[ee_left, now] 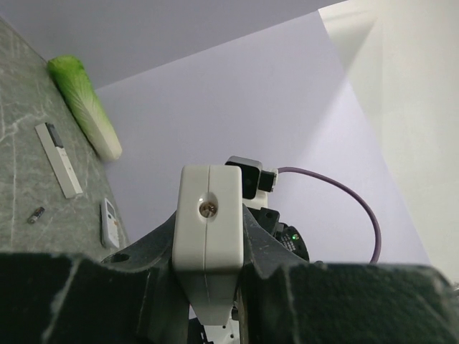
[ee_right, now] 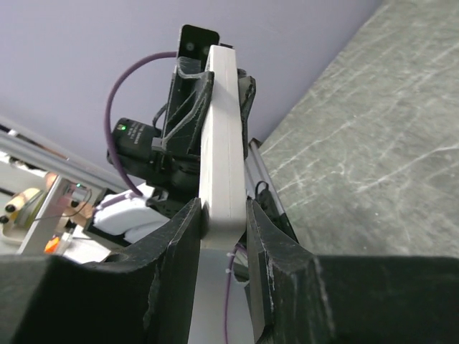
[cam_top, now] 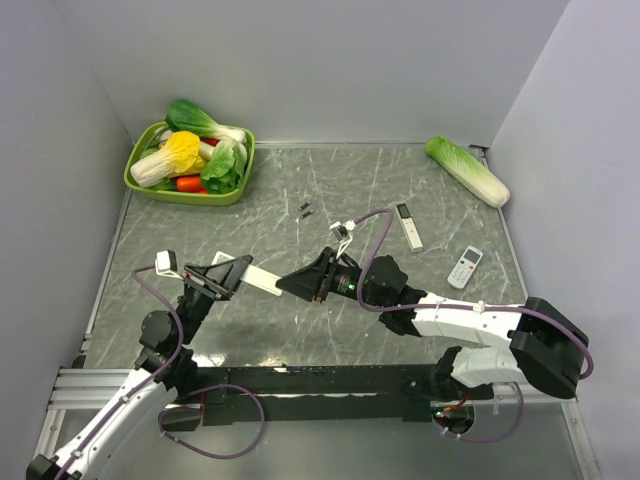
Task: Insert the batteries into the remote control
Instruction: Load the battery cover into the remote control.
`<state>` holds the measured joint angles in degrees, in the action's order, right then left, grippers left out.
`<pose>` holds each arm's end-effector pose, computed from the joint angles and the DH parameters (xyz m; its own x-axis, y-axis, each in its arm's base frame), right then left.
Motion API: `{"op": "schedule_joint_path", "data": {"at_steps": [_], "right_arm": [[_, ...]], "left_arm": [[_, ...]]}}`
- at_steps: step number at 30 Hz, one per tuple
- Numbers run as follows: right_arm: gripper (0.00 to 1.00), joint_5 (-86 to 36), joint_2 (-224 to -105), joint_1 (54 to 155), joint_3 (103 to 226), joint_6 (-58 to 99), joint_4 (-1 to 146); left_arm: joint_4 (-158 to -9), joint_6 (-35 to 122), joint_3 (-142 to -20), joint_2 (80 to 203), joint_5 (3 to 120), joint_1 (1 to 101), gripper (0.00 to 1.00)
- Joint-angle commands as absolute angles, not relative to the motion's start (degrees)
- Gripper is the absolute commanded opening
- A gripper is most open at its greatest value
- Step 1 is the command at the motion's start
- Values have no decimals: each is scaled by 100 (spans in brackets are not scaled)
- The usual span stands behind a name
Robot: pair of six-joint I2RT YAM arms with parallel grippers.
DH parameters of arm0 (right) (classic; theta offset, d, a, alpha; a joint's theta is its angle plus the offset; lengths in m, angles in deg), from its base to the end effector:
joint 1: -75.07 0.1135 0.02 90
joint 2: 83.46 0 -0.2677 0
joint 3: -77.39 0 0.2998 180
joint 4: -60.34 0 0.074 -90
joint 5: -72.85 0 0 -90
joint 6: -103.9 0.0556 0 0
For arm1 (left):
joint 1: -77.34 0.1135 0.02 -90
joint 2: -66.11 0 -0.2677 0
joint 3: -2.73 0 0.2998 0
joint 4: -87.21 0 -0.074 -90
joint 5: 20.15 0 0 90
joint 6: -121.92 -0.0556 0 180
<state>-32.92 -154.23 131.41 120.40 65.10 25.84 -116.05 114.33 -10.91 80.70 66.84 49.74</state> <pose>0.1669 0.2778 0.2416 -0.7001 0.3018 -0.6471 -0.6464 0.1173 0.7540 0.1586 -0.0862 0.2251 -0.4568 -0.8781 -0.1420 0.4003 -0.0604 -0.9144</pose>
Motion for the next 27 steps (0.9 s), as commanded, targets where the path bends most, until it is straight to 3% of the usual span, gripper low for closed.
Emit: {"op": "schedule_joint_path", "data": {"at_steps": [1, 21, 27], "right_arm": [[17, -3507, -15378, 13088, 11829, 6373, 2127], [31, -4026, -15272, 12965, 11522, 5890, 1809], [41, -4123, -15290, 12921, 11697, 5775, 2116]], "left_arm": [[-12001, 11858, -891, 7745, 7371, 5035, 2], [-11333, 11859, -1110, 7560, 7705, 5105, 1], [-11104, 11429, -1470, 7770, 7530, 5132, 1]]}}
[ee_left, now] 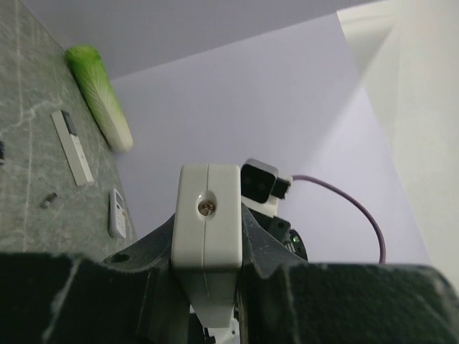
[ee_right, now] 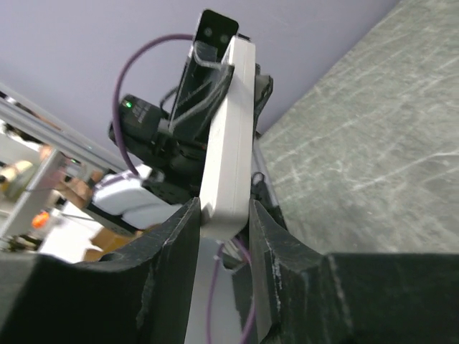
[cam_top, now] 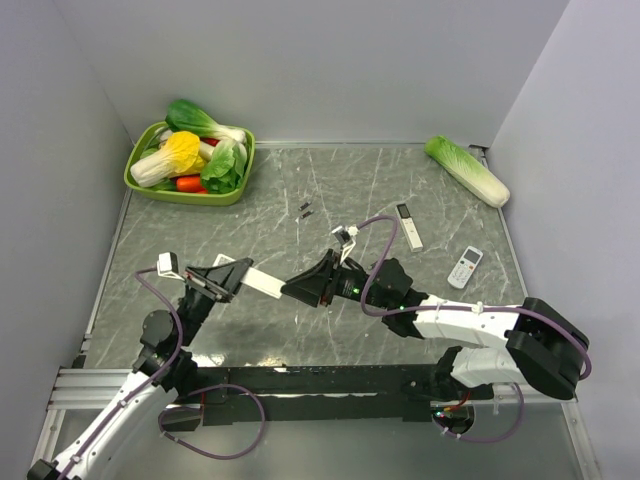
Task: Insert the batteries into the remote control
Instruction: Load the battery cover into the remote control.
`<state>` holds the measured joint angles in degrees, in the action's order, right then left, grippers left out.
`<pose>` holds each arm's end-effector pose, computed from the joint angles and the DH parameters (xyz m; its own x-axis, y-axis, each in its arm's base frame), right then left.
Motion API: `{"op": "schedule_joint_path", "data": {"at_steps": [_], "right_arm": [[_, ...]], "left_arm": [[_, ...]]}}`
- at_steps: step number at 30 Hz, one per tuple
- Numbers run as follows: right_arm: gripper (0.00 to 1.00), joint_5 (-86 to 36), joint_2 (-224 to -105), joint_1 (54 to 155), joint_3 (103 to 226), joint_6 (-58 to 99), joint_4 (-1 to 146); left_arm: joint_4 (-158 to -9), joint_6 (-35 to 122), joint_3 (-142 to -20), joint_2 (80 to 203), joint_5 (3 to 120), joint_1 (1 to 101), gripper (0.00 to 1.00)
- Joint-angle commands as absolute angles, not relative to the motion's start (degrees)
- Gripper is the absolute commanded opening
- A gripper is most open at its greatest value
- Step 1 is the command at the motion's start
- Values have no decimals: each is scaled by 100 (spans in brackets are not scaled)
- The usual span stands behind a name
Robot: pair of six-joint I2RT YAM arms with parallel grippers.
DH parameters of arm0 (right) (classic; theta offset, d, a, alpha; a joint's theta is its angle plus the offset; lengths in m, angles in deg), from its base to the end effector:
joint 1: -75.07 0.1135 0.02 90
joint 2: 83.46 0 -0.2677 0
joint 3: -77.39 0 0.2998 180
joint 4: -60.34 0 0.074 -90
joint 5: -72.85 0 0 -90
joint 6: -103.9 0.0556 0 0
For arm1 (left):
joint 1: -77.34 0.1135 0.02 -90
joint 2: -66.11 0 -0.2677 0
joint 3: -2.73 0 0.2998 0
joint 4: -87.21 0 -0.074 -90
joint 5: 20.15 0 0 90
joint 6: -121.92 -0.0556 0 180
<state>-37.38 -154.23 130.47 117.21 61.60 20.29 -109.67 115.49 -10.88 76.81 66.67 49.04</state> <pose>0.1622 0.2690 0.2320 -0.6542 0.2738 -0.7050 -0.7167 0.0732 0.6935 0.1555 -0.0872 0.2223 -0.4827 -0.8670 -0.1240 0.3544 -0.0638 -0.9329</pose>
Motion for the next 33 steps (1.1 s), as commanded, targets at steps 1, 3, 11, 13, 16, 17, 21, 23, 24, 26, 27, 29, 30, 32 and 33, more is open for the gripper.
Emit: {"op": "schedule_joint_path", "data": {"at_steps": [1, 3, 11, 13, 16, 17, 21, 23, 24, 26, 27, 29, 30, 32, 33], "right_arm": [[45, -4166, -15272, 12930, 11741, 5749, 2160], [50, -4202, -15281, 12930, 11881, 5740, 2231], [70, -4220, -15351, 12921, 12189, 5846, 2318], [71, -3948, -15334, 12921, 12225, 5915, 2450], [72, -3623, -15404, 12930, 12365, 5916, 3003], [72, -3561, -15430, 12930, 12452, 5933, 3161], [71, -3402, -15571, 12930, 12383, 6127, 2979], [71, -3525, -15650, 12921, 12426, 6171, 2733], [70, -3569, -15685, 12930, 12453, 6188, 2680], [69, -3639, -15747, 12921, 12523, 6206, 2574], [68, -3640, -15773, 12930, 12550, 6215, 2574], [67, -3674, -15808, 12930, 12594, 6197, 2513], [65, -3683, -15834, 12921, 12611, 6215, 2478], [63, -3701, -15861, 12930, 12629, 6232, 2416], [61, -3701, -15887, 12921, 12629, 6250, 2398]], "left_arm": [[-11069, 11340, -1523, 7840, 7478, 5132, 1], [-11033, 11156, -1620, 8051, 7302, 5132, 1], [-11692, 11120, -1374, 8465, 7038, 5132, 2], [-11710, 11067, -1357, 8430, 7029, 5132, 1], [-11684, 11014, -1374, 8377, 7029, 5132, 2], [-11667, 11006, -1383, 8342, 7038, 5132, 1], [-11640, 10970, -1409, 8281, 6941, 5132, 1], [-11649, 10988, -1400, 8281, 6924, 5132, 2], [-11675, 10997, -1383, 8289, 6915, 5132, 2], [-11754, 11014, -1365, 8342, 6880, 5132, 1], [-11772, 11014, -1374, 8359, 6853, 5132, 2], [-11850, 11023, -1374, 8438, 6801, 5132, 1], [-11868, 11023, -1374, 8447, 6783, 5132, 2], [-11903, 11032, -1374, 8465, 6783, 5132, 1], [-11921, 11032, -1365, 8465, 6774, 5132, 1]]}}
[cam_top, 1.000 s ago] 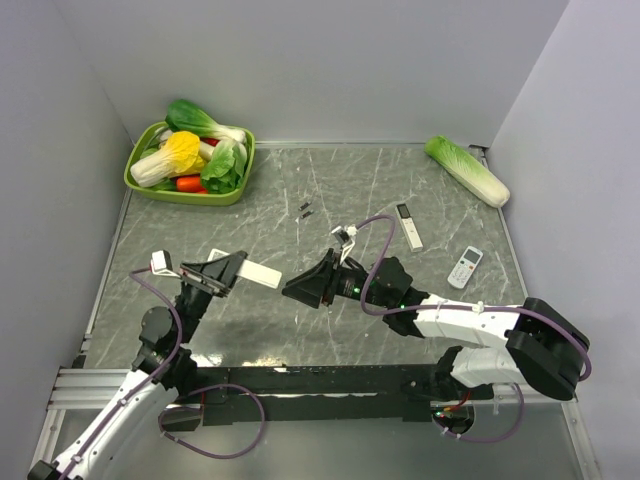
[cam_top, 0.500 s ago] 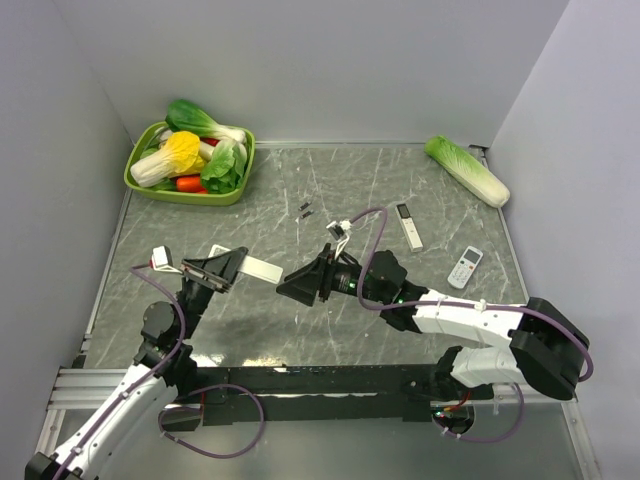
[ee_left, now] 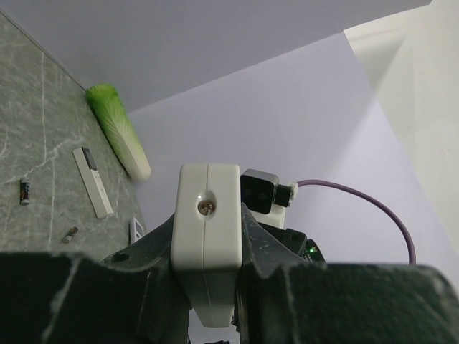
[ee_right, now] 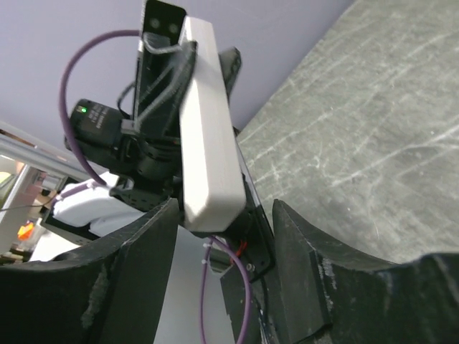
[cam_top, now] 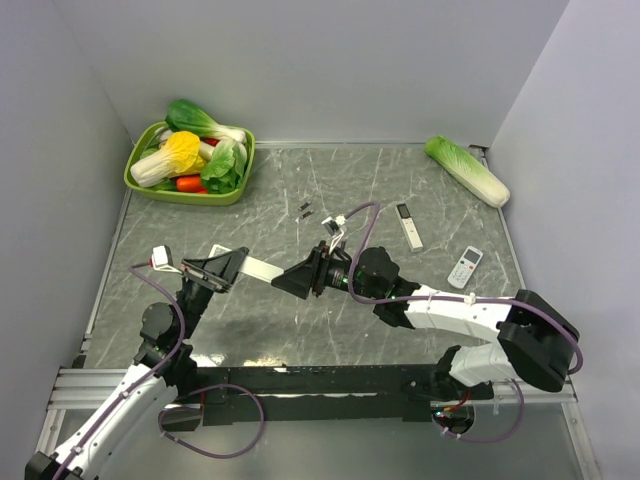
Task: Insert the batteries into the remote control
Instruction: Load the battery cover into the remote control.
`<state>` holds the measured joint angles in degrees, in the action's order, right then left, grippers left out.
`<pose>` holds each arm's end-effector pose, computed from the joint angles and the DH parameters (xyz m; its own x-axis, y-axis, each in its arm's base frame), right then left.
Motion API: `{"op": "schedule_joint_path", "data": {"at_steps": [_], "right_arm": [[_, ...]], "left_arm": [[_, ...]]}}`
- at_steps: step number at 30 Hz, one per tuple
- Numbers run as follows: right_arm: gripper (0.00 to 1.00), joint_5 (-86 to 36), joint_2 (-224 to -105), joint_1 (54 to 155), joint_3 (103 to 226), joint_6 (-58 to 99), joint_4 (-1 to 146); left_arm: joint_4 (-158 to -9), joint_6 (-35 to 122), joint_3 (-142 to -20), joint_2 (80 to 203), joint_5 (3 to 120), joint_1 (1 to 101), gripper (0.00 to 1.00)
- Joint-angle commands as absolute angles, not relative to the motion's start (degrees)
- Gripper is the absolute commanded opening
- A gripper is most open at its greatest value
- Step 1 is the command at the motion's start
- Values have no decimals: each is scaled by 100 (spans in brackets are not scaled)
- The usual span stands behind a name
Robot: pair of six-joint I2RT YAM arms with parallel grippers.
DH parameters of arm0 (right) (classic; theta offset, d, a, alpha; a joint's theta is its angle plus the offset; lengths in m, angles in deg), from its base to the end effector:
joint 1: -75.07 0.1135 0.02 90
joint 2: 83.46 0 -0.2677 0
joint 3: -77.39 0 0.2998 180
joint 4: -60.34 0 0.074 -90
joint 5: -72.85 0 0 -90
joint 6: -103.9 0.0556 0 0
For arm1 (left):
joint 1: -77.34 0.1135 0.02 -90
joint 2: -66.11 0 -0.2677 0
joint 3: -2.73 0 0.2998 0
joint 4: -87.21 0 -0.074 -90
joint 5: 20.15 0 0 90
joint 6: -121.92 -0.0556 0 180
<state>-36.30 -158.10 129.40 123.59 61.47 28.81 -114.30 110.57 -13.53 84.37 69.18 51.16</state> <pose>0.1829 0.2861 0.2357 -0.6862 0.2397 -0.6868 -0.6699 0.1598 0.7251 0.1680 -0.0833 0.2302 -0.3832 -0.9040 -0.1893 0.3826 0.0312 -0.9234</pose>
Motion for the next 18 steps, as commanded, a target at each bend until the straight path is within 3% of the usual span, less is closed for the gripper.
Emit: {"op": "schedule_joint_path", "data": {"at_steps": [1, 5, 11, 18], "right_arm": [[61, -3692, -15896, 12921, 12620, 6267, 2372], [52, -3710, -15931, 12930, 12603, 6277, 2336], [21, -3806, -15923, 12886, 12278, 6338, 2091], [6, -4000, -15774, 12789, 11917, 6487, 1748]], "left_arm": [[-11913, 11023, -1365, 8465, 6774, 5132, 1], [-11930, 11084, -1348, 8439, 6765, 5132, 2], [-11781, 11111, -1418, 8272, 6870, 5132, 1], [-11859, 11260, -1365, 8184, 6941, 5150, 1]]}}
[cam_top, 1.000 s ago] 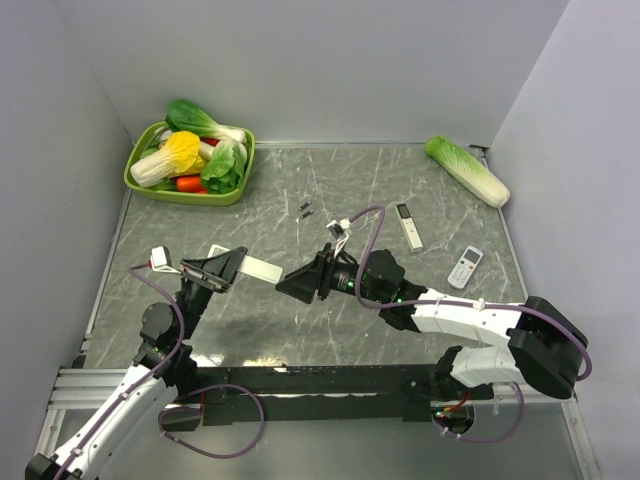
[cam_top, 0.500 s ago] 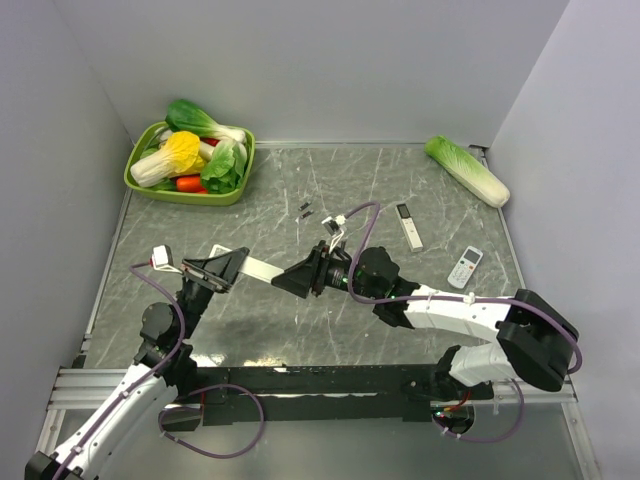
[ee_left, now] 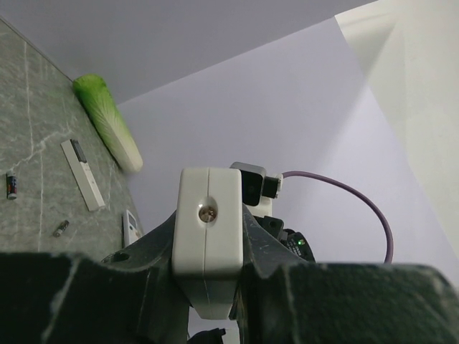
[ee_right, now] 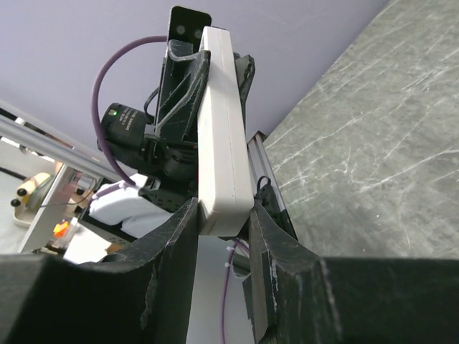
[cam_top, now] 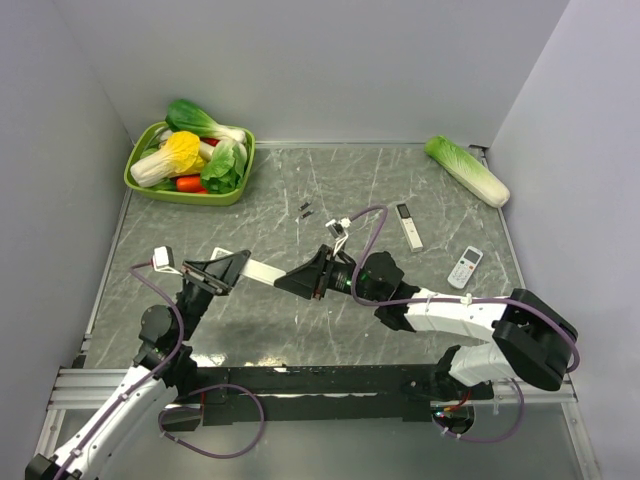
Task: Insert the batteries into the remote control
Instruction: Load the battery cover into the remote control.
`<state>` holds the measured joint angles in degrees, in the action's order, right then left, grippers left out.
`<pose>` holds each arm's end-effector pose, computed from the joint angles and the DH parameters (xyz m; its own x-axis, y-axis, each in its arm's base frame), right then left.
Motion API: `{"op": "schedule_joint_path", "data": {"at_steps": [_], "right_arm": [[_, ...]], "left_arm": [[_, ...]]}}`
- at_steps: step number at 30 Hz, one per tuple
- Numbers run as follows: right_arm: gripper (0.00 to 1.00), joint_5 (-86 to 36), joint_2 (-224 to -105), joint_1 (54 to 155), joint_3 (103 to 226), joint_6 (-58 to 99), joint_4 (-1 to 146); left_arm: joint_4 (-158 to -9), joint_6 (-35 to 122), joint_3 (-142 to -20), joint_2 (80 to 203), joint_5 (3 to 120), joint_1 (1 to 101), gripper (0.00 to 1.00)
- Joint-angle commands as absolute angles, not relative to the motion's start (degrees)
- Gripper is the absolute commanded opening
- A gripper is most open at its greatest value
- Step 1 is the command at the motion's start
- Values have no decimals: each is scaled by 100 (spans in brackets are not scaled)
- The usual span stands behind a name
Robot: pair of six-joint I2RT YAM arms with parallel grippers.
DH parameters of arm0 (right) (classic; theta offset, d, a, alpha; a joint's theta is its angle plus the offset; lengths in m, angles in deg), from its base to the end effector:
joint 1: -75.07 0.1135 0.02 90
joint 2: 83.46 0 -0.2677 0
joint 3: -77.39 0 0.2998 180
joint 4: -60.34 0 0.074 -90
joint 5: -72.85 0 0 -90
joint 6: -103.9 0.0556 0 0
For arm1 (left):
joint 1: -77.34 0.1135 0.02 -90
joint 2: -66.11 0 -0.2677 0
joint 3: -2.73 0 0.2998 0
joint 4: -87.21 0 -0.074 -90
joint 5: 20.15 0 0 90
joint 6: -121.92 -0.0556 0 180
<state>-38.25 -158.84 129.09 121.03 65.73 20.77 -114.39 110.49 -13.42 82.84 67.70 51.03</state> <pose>0.1789 0.2805 0.2320 -0.7088 0.2722 -0.6508 -0.6590 0.0737 0.7485 0.1643 -0.0836 0.2340 -0.4012 -0.8943 -0.1982 0.4092 0.0186 -0.9123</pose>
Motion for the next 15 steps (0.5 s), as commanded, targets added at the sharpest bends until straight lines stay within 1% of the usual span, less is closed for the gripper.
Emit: {"op": "schedule_joint_path", "data": {"at_steps": [1, 4, 8, 12, 13, 14, 15], "right_arm": [[4, -4009, -15773, 12789, 11874, 6513, 1695], [0, -4009, -15738, 12728, 11786, 6628, 1573], [0, -4088, -15747, 12675, 11715, 6672, 1519], [0, -4149, -15782, 12675, 11680, 6654, 1528], [1, -4141, -15791, 12675, 11645, 6672, 1537], [4, -4141, -15791, 12675, 11645, 6663, 1545], [6, -4175, -15782, 12675, 11645, 6637, 1633]], "left_arm": [[-11929, 11295, -1348, 8175, 6941, 5150, 1], [-12044, 11339, -1251, 8131, 6967, 5167, 1], [-11869, 11226, -1277, 7973, 6967, 5211, 1], [-11650, 11068, -1295, 7771, 7309, 5229, 1], [-11597, 10910, -1347, 7727, 7336, 5229, 1], [-11509, 10831, -1391, 7727, 7363, 5229, 1], [-11343, 10751, -1435, 7744, 7372, 5229, 1]]}}
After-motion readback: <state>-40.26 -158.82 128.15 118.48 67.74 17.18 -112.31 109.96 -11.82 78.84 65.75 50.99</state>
